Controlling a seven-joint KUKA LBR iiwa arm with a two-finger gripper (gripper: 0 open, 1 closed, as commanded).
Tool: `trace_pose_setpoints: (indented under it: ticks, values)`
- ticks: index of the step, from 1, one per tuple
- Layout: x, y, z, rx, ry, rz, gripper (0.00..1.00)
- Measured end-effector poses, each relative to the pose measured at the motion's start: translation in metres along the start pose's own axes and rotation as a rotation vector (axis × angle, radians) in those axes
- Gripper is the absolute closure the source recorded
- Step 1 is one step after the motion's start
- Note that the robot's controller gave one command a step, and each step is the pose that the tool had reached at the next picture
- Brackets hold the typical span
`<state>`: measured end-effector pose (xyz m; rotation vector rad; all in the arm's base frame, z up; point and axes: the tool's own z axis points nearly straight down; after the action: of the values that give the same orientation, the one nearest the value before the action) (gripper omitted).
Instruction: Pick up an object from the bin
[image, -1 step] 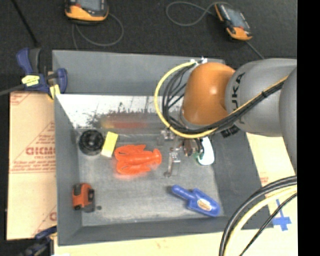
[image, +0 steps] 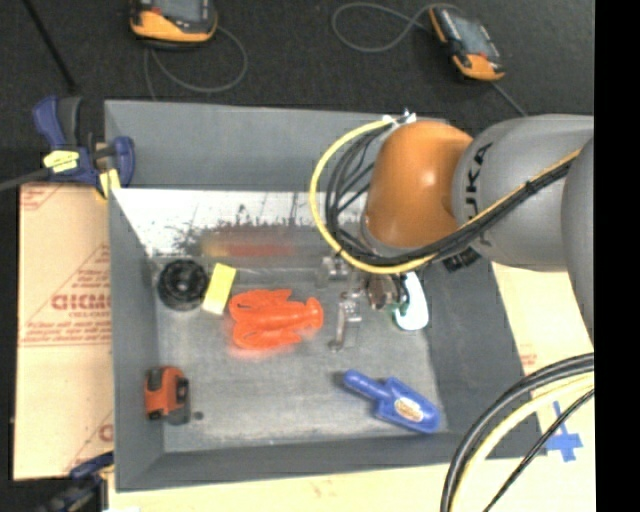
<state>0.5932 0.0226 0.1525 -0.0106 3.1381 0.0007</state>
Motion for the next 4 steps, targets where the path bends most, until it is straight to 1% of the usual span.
trace_pose_setpoints:
  ticks: [1, 2, 3, 4]
  values:
    - [-0.003, 0.007, 0.015, 0.003, -0.007, -0.068, 0.00]
    - [0.025, 0.037, 0.066, 0.001, -0.002, -0.197, 0.00]
    - [-0.009, 0.028, 0.080, -0.001, -0.004, -0.374, 1.00]
    - [-0.009, 0.028, 0.080, -0.001, -0.004, -0.374, 1.00]
